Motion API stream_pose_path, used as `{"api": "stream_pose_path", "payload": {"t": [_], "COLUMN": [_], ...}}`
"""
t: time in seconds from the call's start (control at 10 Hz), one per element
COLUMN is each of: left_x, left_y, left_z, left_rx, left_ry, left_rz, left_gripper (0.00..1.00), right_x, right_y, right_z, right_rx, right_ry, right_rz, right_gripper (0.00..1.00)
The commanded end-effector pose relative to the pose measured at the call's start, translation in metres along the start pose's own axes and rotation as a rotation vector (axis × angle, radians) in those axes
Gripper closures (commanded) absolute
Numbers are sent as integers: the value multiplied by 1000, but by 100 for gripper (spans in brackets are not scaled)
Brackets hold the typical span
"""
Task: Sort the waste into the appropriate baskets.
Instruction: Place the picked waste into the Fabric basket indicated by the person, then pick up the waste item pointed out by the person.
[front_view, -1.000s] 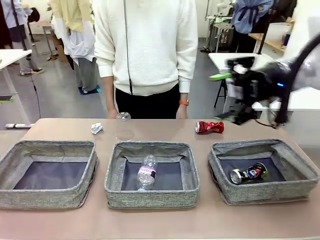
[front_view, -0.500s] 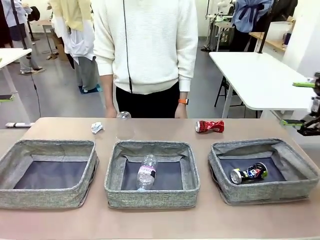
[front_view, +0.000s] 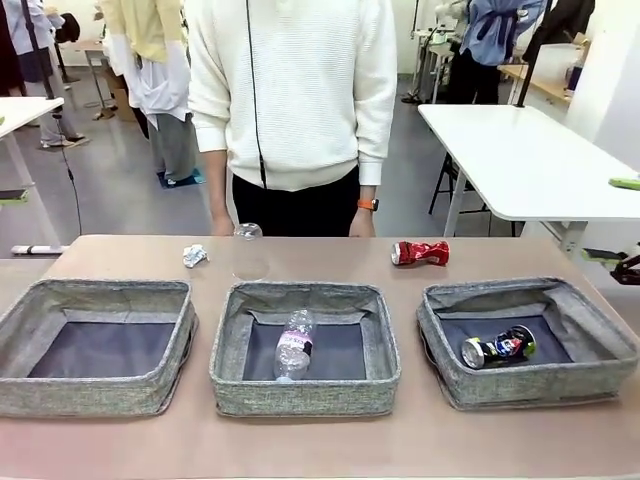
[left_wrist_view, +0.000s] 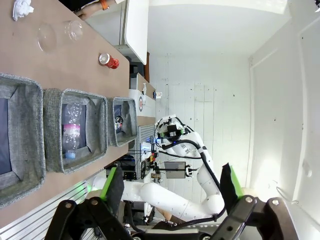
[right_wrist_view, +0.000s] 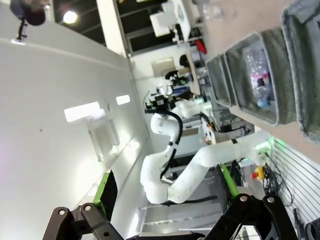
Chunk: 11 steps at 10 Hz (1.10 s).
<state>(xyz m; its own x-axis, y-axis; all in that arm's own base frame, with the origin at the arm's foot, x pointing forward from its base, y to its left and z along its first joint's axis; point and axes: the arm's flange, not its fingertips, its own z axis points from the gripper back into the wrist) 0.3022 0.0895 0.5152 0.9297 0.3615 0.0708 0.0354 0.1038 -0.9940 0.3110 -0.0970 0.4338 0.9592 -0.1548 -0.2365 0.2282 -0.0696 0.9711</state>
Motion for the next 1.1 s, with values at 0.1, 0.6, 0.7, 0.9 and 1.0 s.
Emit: {"api": "stream_pose_path", "payload": {"t": [0.1, 0.6, 0.7, 0.9, 1.0], "left_x": [-2, -2, -2, -2, -2], "left_y": [-2, -2, -2, -2, -2], "left_z": [-1, -1, -1, -1, -1], "left_rx": [-19, -19, -19, -19, -19], "left_ry": [1, 1, 1, 1, 1], "left_rz": [-9, -9, -9, -9, -9], "left_gripper": [0, 0, 0, 0, 0], "right_x": [3, 3, 3, 3, 3], "right_y": [10, 10, 10, 10, 10], "right_z": [3, 3, 3, 3, 3], "right_rx": [-3, -3, -3, -3, -3], "right_ry": [15, 15, 15, 15, 15], "right_rz": [-22, -22, -22, -22, -22], "right_gripper": [0, 0, 0, 0, 0]}}
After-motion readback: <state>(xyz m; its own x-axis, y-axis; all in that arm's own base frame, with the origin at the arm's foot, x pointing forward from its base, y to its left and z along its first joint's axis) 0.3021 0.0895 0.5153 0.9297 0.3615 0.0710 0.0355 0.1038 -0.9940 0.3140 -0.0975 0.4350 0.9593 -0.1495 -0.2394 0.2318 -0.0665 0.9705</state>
